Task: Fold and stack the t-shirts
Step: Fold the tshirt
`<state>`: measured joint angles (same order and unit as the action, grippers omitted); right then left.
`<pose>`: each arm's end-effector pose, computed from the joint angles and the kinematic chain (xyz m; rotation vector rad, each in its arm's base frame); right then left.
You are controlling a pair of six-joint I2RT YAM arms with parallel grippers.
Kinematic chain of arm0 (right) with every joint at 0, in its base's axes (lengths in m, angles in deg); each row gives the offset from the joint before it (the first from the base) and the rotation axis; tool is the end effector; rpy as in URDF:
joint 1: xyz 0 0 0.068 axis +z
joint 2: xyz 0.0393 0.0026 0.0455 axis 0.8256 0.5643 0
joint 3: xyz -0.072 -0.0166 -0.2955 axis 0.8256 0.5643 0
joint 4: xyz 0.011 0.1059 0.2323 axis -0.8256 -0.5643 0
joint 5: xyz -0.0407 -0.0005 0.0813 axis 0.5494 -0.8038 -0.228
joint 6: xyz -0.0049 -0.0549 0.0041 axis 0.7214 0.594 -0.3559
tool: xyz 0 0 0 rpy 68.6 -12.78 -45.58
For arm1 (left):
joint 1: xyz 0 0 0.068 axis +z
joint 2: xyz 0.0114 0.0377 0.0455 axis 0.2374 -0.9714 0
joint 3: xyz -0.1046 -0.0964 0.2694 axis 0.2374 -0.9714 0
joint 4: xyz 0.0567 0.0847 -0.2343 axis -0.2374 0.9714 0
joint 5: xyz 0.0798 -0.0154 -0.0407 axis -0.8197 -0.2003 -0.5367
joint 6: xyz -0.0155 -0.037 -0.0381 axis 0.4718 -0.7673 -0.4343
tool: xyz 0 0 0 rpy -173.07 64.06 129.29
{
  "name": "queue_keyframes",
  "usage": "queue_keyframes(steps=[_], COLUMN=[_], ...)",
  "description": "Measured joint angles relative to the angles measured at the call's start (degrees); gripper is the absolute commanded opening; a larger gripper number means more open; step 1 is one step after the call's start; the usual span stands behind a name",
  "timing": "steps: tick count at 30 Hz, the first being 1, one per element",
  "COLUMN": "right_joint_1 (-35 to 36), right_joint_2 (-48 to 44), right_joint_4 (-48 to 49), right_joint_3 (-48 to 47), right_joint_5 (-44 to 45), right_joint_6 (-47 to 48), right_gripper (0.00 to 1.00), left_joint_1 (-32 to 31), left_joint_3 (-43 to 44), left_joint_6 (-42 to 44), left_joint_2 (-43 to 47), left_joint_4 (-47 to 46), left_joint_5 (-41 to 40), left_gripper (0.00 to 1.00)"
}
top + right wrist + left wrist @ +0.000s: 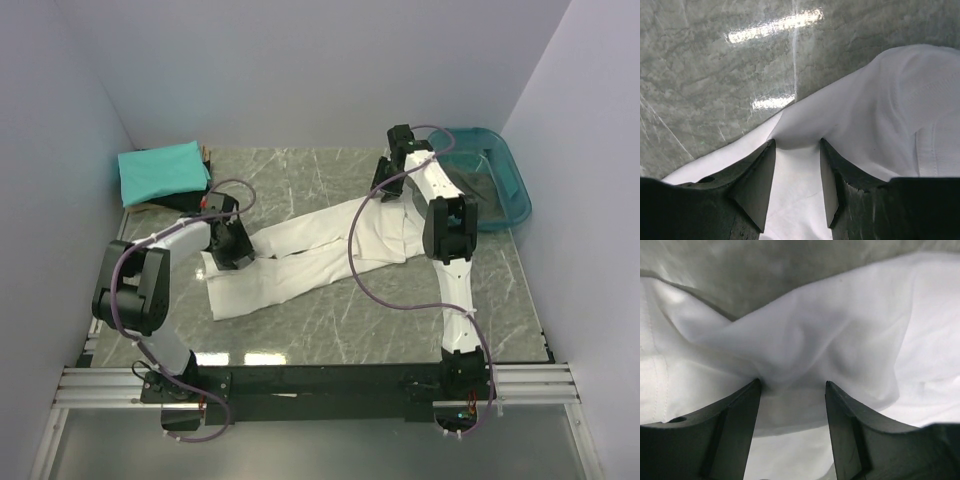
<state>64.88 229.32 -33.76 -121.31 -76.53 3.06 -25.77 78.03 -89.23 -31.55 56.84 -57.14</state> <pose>0.5468 0.0942 0.1903 0.3281 2.7219 0.3605 0.3112 -0.0676 0.1980 -0.6466 2.7188 -0.2770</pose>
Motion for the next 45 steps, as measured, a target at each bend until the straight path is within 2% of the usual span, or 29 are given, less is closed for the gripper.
queue_keyframes(steps=[8, 14, 19, 23, 27, 34, 45], right_joint_1=[-0.8, -1.0, -0.3, 1.2, 2.7, 3.5, 3.5], right_joint_2=[-0.4, -7.0, -17.7, -26.6, -31.7, -32.3, -31.0], right_joint_4=[1.2, 3.6, 5.7, 8.5, 10.1, 10.6, 11.3], right_joint_3=[0.3, 6.3, 16.6, 28.3, 39.6, 49.8, 50.9], right_joint_5=[-1.5, -0.5, 1.4, 2.0, 1.8, 2.4, 3.4], right_joint_6=[0.5, 0.8, 2.2, 2.4, 2.3, 2.2, 1.9], right_gripper=[0.50, 0.51, 0.51, 0.51, 0.51, 0.51, 0.49], left_joint_1=[-5.1, -6.6, -7.7, -9.8, -12.1, -15.0, -19.7], left_joint_3=[-4.4, -8.4, -14.3, -18.3, -22.2, -22.9, -23.0], left_joint_6=[-7.4, -10.0, -10.1, -10.8, -12.6, -15.0, -17.4], left_joint_2=[4.3, 9.2, 16.0, 20.8, 26.8, 30.4, 29.4], left_joint_4=[2.3, 6.3, 7.4, 7.0, 7.1, 7.0, 6.9], left_joint_5=[-0.2, -3.1, -3.7, -3.7, -3.7, -3.2, -3.2], left_gripper=[0.63, 0.65, 0.64, 0.64, 0.64, 0.64, 0.64])
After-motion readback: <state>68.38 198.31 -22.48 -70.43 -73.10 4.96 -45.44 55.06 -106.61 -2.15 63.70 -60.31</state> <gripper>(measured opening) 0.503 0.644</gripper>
